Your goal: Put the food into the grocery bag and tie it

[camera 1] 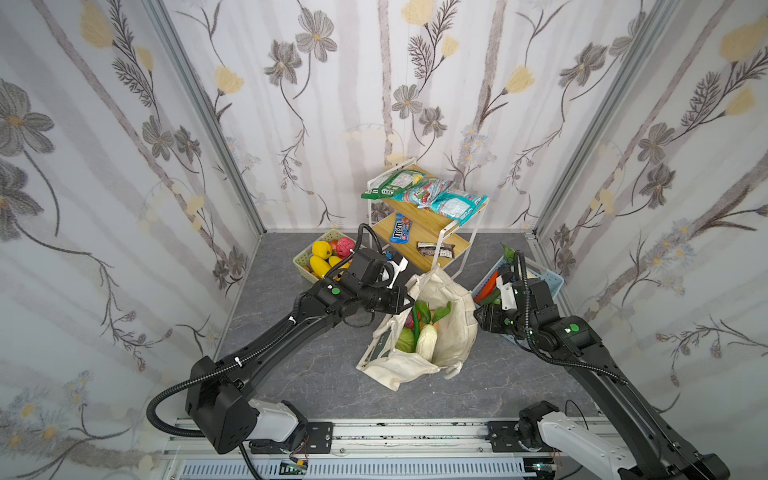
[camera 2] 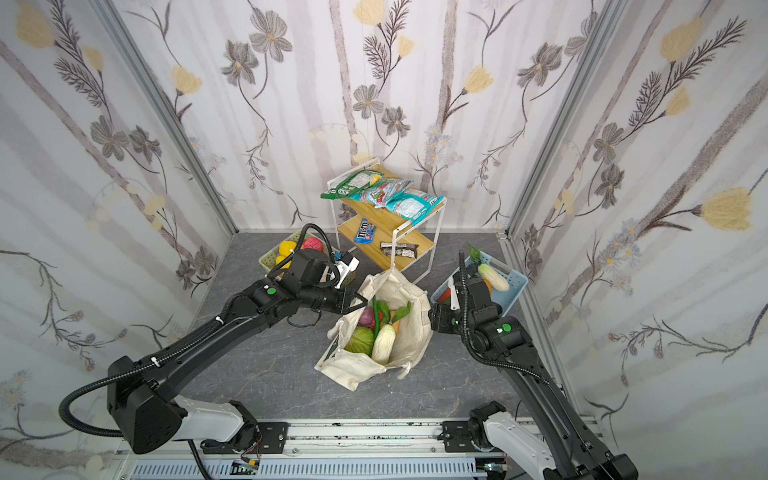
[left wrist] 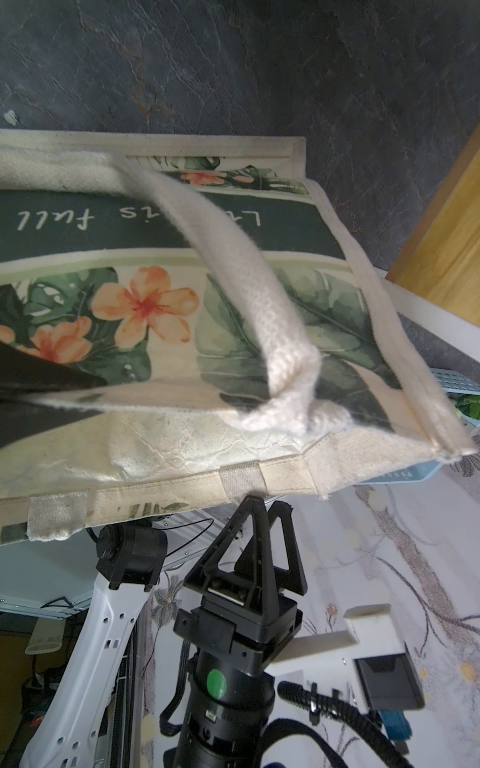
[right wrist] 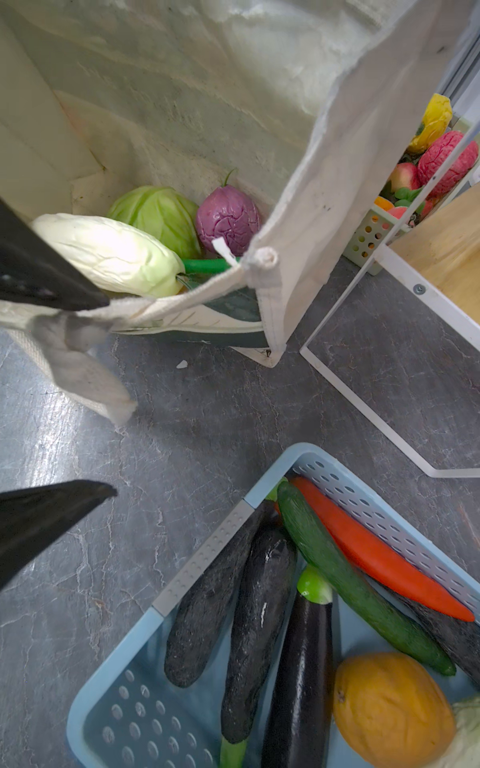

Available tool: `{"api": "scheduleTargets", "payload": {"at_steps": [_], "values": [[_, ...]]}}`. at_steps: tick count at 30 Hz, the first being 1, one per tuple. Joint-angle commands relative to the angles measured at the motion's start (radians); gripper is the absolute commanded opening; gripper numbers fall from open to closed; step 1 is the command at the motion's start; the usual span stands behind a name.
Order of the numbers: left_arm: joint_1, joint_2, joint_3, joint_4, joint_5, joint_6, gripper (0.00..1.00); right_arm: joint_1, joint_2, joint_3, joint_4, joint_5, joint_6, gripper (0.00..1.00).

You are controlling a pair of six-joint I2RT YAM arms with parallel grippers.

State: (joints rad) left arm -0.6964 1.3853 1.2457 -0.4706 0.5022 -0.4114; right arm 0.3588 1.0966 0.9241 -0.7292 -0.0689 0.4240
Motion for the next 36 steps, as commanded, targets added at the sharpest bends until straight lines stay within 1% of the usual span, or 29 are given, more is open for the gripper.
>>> {"api": "scheduleTargets", "payload": {"at_steps": [1,6,9,11,14,18,20,24,26,27,30,32,34,36], "values": [[0.001,0.000,0.005,0.043,0.012,0.005,0.00,-0.009,0.012,0.007,0.002,-0.002,-0.021,0.60],[0.001,-0.002,0.003,0.048,0.012,-0.001,0.00,-0.009,0.019,-0.018,0.009,-0.019,-0.025,0.56],[0.002,-0.003,0.003,0.049,0.012,-0.004,0.00,-0.009,0.015,-0.046,0.052,-0.091,-0.004,0.53],[0.001,-0.005,0.001,0.050,0.010,-0.006,0.00,-0.007,0.001,-0.056,0.071,-0.121,0.019,0.54],[0.002,-0.009,-0.003,0.051,0.009,-0.007,0.00,-0.008,-0.040,-0.062,0.084,-0.149,0.046,0.59],[0.001,-0.008,-0.002,0.056,0.007,-0.009,0.00,-0.003,-0.087,-0.106,0.120,-0.226,0.088,0.59],[0.002,-0.009,-0.002,0.062,0.006,-0.009,0.00,0.001,-0.093,-0.142,0.146,-0.249,0.109,0.57],[0.001,-0.004,-0.002,0.066,0.008,-0.010,0.00,0.027,-0.089,-0.219,0.212,-0.275,0.158,0.49],[0.001,-0.004,-0.005,0.068,0.007,-0.012,0.00,0.043,-0.084,-0.231,0.231,-0.275,0.175,0.42],[0.001,-0.003,-0.006,0.069,0.007,-0.012,0.00,0.051,-0.083,-0.234,0.241,-0.275,0.183,0.36],[0.001,0.000,-0.007,0.068,0.002,-0.012,0.00,0.059,-0.085,-0.238,0.268,-0.293,0.203,0.14],[0.001,-0.002,-0.009,0.067,-0.008,-0.012,0.00,0.059,-0.090,-0.229,0.266,-0.302,0.207,0.04],[0.003,-0.008,-0.013,0.068,-0.020,-0.015,0.00,0.057,-0.098,-0.206,0.250,-0.305,0.202,0.00],[0.006,-0.009,-0.019,0.065,-0.035,-0.021,0.00,0.057,-0.108,-0.183,0.217,-0.301,0.188,0.00]]}}
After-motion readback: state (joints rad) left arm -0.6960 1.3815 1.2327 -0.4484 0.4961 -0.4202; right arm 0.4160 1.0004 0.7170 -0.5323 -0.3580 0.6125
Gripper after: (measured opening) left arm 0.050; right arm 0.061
